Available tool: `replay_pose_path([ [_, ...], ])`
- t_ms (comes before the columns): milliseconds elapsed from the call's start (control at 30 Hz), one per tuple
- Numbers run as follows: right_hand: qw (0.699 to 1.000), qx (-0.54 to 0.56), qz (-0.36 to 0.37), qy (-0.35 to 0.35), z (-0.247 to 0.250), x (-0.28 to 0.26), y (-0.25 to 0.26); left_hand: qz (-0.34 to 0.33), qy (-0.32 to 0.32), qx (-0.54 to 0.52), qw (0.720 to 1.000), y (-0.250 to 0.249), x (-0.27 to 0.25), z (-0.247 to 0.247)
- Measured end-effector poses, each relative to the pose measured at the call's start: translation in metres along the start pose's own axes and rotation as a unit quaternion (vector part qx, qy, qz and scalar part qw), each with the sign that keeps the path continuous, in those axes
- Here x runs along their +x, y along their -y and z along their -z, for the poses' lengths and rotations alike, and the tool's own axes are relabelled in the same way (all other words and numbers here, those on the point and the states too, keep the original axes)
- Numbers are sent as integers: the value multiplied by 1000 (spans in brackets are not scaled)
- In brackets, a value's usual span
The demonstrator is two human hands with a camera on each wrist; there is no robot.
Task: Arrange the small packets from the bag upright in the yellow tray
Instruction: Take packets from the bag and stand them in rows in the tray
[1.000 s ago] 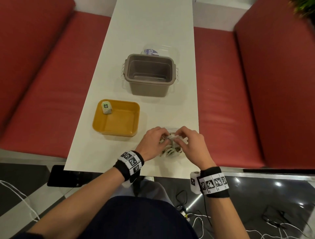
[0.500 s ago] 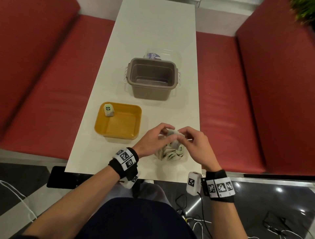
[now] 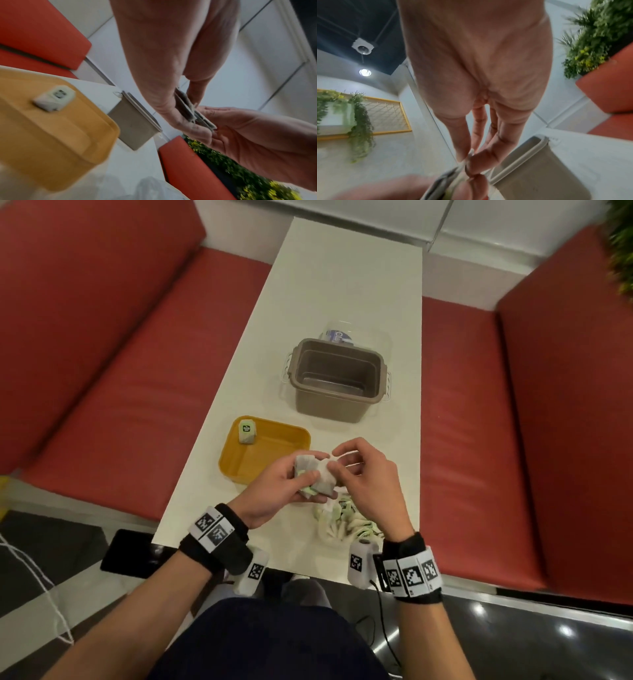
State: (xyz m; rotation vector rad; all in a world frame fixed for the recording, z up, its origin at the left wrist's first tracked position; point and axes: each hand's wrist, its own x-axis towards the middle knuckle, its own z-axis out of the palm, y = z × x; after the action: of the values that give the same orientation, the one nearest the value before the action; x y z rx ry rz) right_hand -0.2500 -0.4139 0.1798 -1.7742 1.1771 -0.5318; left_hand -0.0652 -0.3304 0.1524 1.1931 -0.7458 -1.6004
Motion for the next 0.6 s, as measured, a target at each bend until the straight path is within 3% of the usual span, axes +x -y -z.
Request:
replay_pose_path([
  [167,991,105,2,86,-30,7,29,-9,-76,-24,997,-6,-24,52],
  [367,971,162,-21,175,-72,28,58,-5,-88,-17,996,-22,-40,96],
  [467,973,136,-23,186,-90,35,66,18,-104,-27,994,-25,-43,115],
  [600,989,18,29,147,-110,43,67,45,-109,-60,991,-27,-47,139],
])
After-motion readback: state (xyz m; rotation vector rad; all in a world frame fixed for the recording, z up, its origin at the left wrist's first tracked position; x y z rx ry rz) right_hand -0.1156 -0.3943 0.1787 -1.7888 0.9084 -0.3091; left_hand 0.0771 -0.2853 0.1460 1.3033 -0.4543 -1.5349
